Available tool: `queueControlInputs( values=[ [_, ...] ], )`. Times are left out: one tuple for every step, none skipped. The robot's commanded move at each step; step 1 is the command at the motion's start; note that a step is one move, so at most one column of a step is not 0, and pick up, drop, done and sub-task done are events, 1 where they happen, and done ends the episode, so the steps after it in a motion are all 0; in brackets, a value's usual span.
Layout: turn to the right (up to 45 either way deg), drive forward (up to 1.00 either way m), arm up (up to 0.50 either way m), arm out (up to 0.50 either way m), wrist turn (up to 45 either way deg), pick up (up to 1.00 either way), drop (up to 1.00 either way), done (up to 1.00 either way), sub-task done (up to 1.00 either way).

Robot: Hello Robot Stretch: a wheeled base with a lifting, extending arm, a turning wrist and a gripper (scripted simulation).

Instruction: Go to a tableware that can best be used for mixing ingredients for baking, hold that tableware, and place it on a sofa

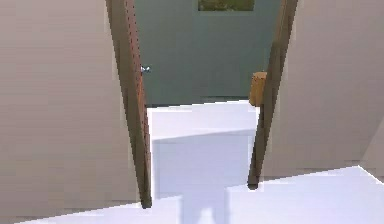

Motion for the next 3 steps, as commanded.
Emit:
queueControlInputs(
  values=[
    [3.0, 0.0, 0.0, 0.0, 0.0, 0.0, 0.0, 0.0, 0.0],
    [0.0, 1.0, 0.0, 0.0, 0.0, 0.0, 0.0, 0.0, 0.0],
    [12.0, 0.0, 0.0, 0.0, 0.0, 0.0, 0.0, 0.0, 0.0]
  ],
)
